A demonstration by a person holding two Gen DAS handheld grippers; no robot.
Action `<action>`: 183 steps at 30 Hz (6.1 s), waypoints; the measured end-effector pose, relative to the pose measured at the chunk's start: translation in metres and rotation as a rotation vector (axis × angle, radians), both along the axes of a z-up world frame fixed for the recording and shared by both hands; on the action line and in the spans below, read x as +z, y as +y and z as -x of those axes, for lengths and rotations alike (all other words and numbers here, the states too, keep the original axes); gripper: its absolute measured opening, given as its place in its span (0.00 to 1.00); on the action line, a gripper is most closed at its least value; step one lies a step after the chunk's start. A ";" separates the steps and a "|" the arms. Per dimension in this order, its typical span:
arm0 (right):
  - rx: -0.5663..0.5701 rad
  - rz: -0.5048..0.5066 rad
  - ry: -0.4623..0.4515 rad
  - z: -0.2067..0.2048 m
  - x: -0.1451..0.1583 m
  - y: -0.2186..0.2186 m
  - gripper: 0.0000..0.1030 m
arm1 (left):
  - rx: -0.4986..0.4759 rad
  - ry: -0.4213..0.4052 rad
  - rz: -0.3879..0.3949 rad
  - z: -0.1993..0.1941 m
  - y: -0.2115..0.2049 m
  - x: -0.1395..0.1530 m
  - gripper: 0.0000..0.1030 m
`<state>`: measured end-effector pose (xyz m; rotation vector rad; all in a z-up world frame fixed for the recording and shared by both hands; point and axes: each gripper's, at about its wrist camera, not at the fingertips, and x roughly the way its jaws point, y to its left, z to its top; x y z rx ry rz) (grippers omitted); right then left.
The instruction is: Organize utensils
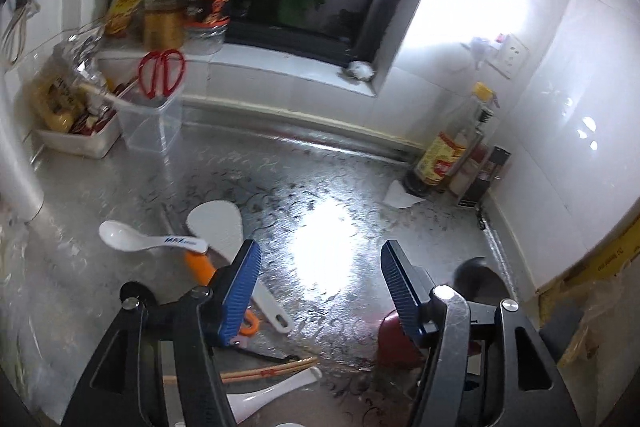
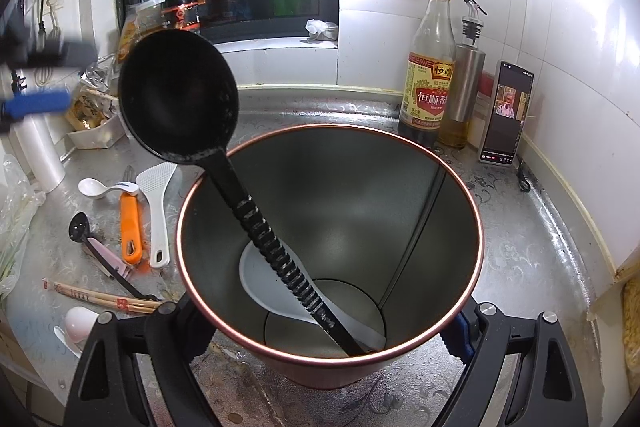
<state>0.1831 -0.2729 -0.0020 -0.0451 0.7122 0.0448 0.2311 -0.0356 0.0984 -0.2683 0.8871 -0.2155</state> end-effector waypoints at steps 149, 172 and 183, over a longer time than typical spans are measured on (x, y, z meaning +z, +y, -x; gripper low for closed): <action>-0.050 -0.038 0.043 -0.002 -0.005 -0.007 0.88 | -0.437 0.322 -0.370 0.071 -0.071 -0.126 0.06; -0.058 -0.037 0.044 -0.001 -0.006 -0.007 0.88 | -0.416 0.275 -0.276 0.057 -0.054 -0.116 0.17; -0.064 -0.038 0.048 -0.002 -0.005 -0.006 0.88 | -0.502 0.236 -0.434 0.049 -0.095 -0.122 0.36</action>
